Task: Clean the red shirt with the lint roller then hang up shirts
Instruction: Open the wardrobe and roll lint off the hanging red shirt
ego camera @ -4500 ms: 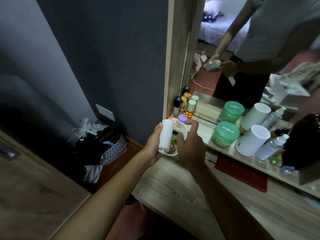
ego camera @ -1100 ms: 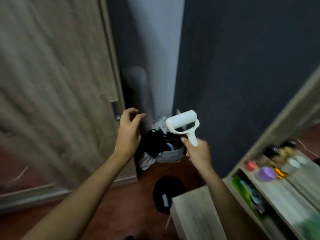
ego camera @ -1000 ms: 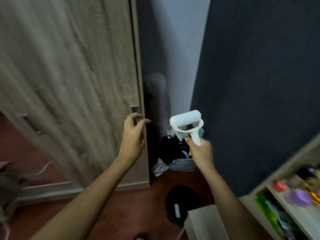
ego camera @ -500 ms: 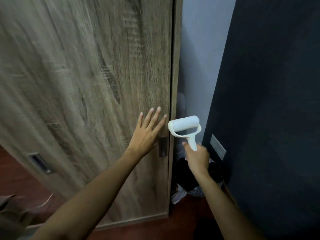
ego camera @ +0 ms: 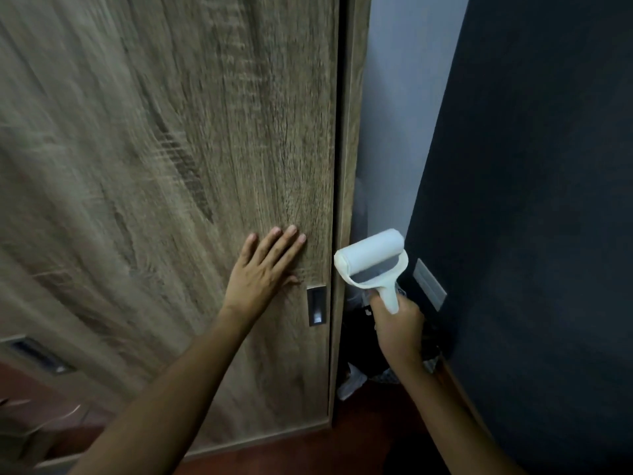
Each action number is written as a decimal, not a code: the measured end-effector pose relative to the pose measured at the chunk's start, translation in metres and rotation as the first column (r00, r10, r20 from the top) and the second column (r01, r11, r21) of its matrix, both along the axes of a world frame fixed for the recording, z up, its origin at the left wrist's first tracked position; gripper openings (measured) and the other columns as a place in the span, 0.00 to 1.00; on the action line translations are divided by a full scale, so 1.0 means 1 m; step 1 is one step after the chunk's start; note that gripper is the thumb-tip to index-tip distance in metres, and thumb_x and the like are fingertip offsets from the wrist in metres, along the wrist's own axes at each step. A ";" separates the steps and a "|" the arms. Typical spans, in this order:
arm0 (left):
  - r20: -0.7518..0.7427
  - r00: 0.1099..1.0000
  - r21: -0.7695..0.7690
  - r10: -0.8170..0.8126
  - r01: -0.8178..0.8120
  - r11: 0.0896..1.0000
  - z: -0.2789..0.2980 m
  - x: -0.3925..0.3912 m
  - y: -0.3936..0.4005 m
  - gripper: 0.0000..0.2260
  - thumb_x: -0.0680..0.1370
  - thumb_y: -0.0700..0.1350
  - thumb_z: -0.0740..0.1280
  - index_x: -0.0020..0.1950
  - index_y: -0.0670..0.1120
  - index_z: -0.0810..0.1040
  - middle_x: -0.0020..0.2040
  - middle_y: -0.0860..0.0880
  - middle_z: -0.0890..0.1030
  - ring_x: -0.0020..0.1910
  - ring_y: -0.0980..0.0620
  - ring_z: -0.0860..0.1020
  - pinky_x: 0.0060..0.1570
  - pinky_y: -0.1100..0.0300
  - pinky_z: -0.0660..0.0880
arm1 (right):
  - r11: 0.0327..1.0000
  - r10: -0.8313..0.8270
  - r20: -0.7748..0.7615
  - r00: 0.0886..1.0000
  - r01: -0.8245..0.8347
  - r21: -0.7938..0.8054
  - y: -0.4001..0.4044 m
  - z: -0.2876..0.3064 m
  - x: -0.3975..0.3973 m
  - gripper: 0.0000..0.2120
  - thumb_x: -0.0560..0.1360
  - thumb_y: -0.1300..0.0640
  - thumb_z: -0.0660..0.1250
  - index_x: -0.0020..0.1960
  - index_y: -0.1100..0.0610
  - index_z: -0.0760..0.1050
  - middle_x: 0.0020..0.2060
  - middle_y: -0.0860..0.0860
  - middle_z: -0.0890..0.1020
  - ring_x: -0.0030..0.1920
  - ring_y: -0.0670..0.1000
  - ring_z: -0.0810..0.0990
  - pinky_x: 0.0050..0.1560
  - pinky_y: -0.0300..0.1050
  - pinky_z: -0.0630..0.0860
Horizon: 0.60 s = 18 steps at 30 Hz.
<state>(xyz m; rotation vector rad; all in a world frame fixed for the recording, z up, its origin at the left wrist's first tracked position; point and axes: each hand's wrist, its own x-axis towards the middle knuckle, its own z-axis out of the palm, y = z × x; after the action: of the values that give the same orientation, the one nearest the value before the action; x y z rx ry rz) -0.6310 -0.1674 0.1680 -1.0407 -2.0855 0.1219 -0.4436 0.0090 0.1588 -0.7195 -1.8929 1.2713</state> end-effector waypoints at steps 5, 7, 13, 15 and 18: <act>-0.034 0.999 0.023 0.003 -0.003 1.000 0.000 -0.004 -0.012 0.36 0.76 0.63 0.62 0.79 0.52 0.51 0.79 0.53 0.41 0.77 0.52 0.41 0.74 0.47 0.46 | 0.996 0.081 -0.071 0.994 -0.078 0.042 -0.003 -0.003 -0.012 0.19 0.72 0.58 0.68 0.26 0.61 0.67 0.21 0.51 0.70 0.24 0.46 0.68 0.27 0.38 0.65; -0.041 0.999 0.034 0.013 -0.011 0.999 -0.001 -0.007 -0.021 0.37 0.76 0.63 0.63 0.79 0.52 0.52 0.79 0.53 0.41 0.78 0.52 0.41 0.74 0.47 0.46 | 0.992 0.115 -0.067 0.991 -0.112 0.050 -0.008 -0.006 -0.015 0.19 0.72 0.64 0.70 0.26 0.63 0.66 0.21 0.51 0.69 0.24 0.44 0.67 0.27 0.37 0.64; -0.064 0.995 0.018 0.071 -0.070 0.997 -0.001 -0.013 -0.065 0.37 0.76 0.63 0.62 0.79 0.52 0.52 0.79 0.52 0.42 0.78 0.50 0.43 0.74 0.44 0.50 | 0.971 0.235 -0.093 0.968 -0.237 -0.012 -0.028 0.000 -0.025 0.20 0.70 0.56 0.67 0.27 0.66 0.64 0.21 0.52 0.66 0.25 0.46 0.65 0.27 0.40 0.62; -0.048 0.994 0.029 0.103 -0.101 0.994 -0.001 -0.016 -0.083 0.36 0.76 0.61 0.61 0.79 0.52 0.50 0.79 0.52 0.41 0.78 0.49 0.42 0.74 0.43 0.49 | 0.963 0.258 -0.111 0.960 -0.265 -0.054 -0.038 0.008 -0.030 0.21 0.72 0.56 0.69 0.27 0.64 0.65 0.21 0.52 0.68 0.25 0.47 0.66 0.27 0.41 0.63; -0.021 0.986 0.052 0.164 -0.163 0.985 -0.004 -0.017 -0.112 0.35 0.77 0.55 0.63 0.79 0.50 0.50 0.79 0.50 0.42 0.78 0.46 0.43 0.74 0.41 0.48 | 0.949 0.305 -0.108 0.946 -0.311 -0.048 -0.052 0.016 -0.039 0.20 0.74 0.59 0.70 0.28 0.62 0.66 0.22 0.53 0.69 0.26 0.48 0.68 0.28 0.43 0.64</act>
<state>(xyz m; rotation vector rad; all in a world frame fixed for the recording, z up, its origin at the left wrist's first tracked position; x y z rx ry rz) -0.6484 -0.2798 0.1641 -0.8335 -2.1379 0.1631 -0.4826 -0.0430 0.1750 -0.3910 -1.9415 1.5376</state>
